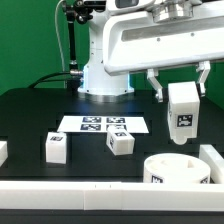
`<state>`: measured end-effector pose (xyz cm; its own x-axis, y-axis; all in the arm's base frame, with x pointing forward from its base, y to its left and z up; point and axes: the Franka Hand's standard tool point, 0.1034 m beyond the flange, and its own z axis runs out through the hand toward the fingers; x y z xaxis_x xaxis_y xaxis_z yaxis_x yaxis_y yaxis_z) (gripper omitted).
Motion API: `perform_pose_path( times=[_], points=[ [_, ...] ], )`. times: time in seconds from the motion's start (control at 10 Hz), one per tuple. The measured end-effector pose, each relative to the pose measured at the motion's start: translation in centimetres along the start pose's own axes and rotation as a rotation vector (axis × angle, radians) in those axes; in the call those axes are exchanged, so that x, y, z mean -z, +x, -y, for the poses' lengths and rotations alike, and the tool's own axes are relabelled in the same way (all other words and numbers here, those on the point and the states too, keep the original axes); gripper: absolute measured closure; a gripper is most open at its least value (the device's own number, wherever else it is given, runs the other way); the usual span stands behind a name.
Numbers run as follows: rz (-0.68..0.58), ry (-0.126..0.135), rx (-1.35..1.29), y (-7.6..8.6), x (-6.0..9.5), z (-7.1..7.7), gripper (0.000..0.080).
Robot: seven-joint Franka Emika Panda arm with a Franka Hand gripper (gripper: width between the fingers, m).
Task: Assemble stool
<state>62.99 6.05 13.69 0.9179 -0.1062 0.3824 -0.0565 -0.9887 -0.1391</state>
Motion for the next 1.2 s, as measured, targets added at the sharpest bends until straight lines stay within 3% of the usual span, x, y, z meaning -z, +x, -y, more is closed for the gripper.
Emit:
perform_pose_path(
  times=[0.2,0.3,0.4,0.5,0.7,1.0,1.2],
  points=[
    [-0.126,-0.01,0.008,-0.3,-0.2,-0.1,0.0463],
    [-0.246,-0.012,0.026,0.0,-0.1,0.7,0.0463],
    [-0.299,-0.012,0.06,-0.9,-0.9,1.9,0.0463],
    [-0.238,-0.015,0.083,-2.3,-2.2,2.4,0.0463],
    [-0.234,-0.017,0.078,-1.9,-1.9,2.1,0.0463],
    [-0.212,-0.021,0.109,-3.1,-3.0,2.2,0.0463],
    [-0.207,-0.02,0.114,-2.6,-3.3,2.2,0.0463]
  ],
)
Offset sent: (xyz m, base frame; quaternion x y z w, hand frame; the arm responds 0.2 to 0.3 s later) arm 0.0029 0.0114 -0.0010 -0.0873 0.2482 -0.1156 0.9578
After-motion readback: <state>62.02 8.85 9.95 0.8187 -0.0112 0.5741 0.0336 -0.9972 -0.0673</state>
